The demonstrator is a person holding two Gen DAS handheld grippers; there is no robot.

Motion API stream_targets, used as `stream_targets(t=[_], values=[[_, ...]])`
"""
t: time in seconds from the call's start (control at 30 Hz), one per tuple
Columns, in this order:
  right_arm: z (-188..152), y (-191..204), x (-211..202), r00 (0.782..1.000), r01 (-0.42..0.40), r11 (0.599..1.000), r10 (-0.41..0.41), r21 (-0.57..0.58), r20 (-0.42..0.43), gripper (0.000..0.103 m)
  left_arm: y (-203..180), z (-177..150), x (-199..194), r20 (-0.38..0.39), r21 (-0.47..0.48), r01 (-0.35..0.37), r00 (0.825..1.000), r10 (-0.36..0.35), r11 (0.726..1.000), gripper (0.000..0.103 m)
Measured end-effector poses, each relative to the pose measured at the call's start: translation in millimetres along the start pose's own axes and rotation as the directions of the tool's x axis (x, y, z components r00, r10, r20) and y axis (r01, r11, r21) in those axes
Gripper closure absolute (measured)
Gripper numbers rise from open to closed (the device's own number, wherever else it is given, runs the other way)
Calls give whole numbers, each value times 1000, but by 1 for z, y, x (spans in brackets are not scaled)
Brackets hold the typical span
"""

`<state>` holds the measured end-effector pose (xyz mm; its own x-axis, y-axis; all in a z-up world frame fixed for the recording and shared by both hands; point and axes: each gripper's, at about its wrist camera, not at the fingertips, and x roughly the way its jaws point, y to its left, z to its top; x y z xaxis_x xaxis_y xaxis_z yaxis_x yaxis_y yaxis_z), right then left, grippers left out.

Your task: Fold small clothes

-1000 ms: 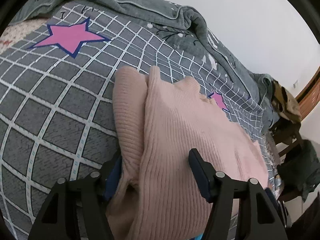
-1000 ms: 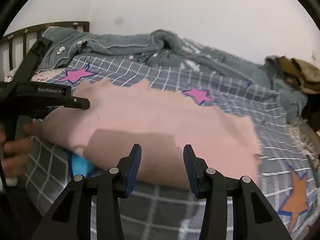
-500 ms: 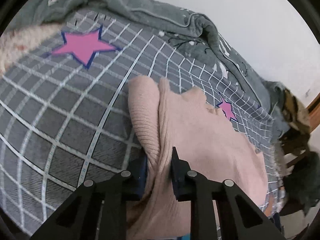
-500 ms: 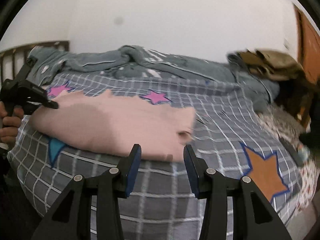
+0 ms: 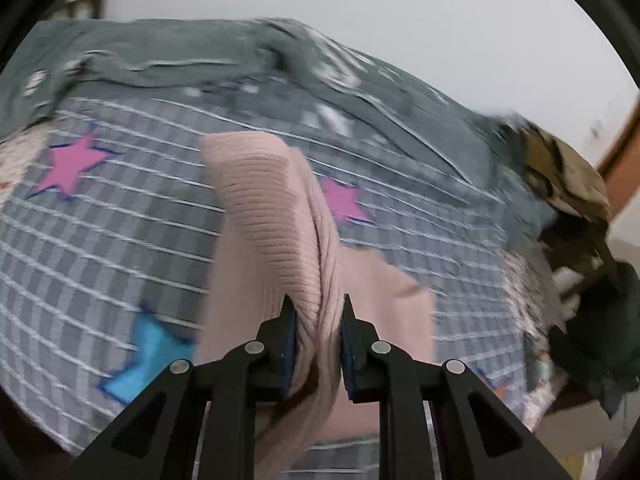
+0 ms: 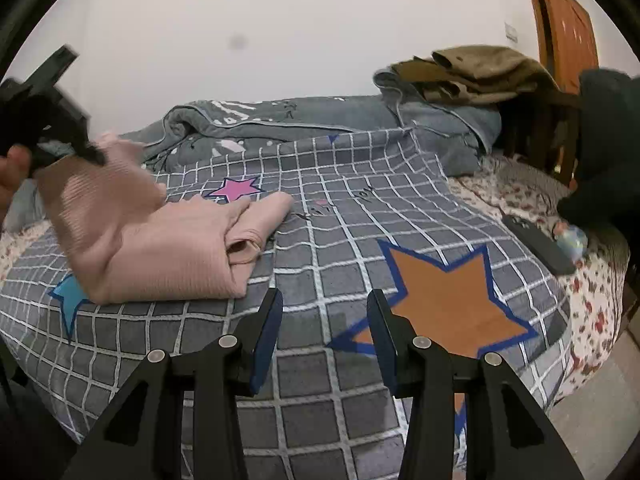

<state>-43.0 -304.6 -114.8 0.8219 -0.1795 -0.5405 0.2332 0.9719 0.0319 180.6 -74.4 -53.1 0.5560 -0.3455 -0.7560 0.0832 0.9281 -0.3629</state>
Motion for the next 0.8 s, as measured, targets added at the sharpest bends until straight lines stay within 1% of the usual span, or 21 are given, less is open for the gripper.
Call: stream_targets(t=[0.03, 0.1, 0.2, 0.23, 0.27, 0.33, 0.4, 0.43, 0.53, 0.57, 0.6, 0.63, 0.67, 0.7, 0.73, 0.77, 0.8], values=[[-2, -5, 0, 1000, 6, 1000, -6, 10, -18, 60, -18, -2, 12, -35, 17, 19, 999, -18, 1000, 85], [-6, -11, 1, 999, 6, 1000, -6, 11, -50, 60, -45, -11, 33, -88, 53, 26, 996, -21, 998, 85], [-15, -19, -1, 998, 7, 1000, -6, 12, -62, 60, -73, -30, 68, -165, 104, 35, 986, -18, 994, 83], [-16, -21, -1, 998, 4, 1000, -3, 14, -67, 60, -79, -36, 77, -189, 118, 52, 981, -29, 992, 82], [-16, -22, 0, 998, 0, 1000, 1, 16, -70, 60, -83, -41, 81, -208, 125, 82, 977, -55, 989, 81], [-17, -26, 1, 997, -13, 1000, 15, 26, -76, 60, -91, -47, 85, -248, 145, 161, 961, -121, 976, 81], [-15, -27, 1, 997, -30, 999, 31, 25, -72, 60, -92, -43, 80, -226, 174, 161, 967, -120, 972, 78], [-14, -26, 1, 997, -35, 999, 36, 24, -68, 60, -88, -40, 73, -206, 183, 176, 969, -137, 967, 77], [-5, -23, 3, 995, -80, 996, 81, 31, -50, 60, -67, -30, 63, -166, 152, 196, 971, -170, 969, 69], [-2, -22, 4, 994, -93, 995, 95, 35, -45, 60, -60, -26, 60, -148, 144, 198, 973, -177, 969, 64], [3, -20, 5, 992, -121, 992, 122, 44, -33, 60, -52, -25, 55, -126, 139, 200, 975, -183, 970, 53], [10, -17, 6, 988, -155, 986, 156, 54, -20, 60, -41, -23, 48, -91, 136, 198, 978, -186, 971, 48], [13, -14, 7, 984, -179, 982, 180, 59, -11, 60, -33, -21, 45, -68, 137, 190, 981, -182, 972, 44], [22, -9, 9, 974, -228, 971, 228, 67, 8, 59, -29, -18, 45, -53, 141, 176, 984, -170, 974, 44], [27, -6, 10, 968, -251, 966, 250, 70, 19, 58, -19, -14, 43, -42, 146, 148, 989, -144, 978, 44], [36, 1, 12, 956, -291, 954, 289, 73, 42, 56, -12, -13, 41, -37, 148, 133, 991, -128, 980, 44], [42, 4, 14, 949, -314, 947, 310, 75, 56, 55, -5, -12, 39, -31, 152, 119, 993, -115, 981, 44]])
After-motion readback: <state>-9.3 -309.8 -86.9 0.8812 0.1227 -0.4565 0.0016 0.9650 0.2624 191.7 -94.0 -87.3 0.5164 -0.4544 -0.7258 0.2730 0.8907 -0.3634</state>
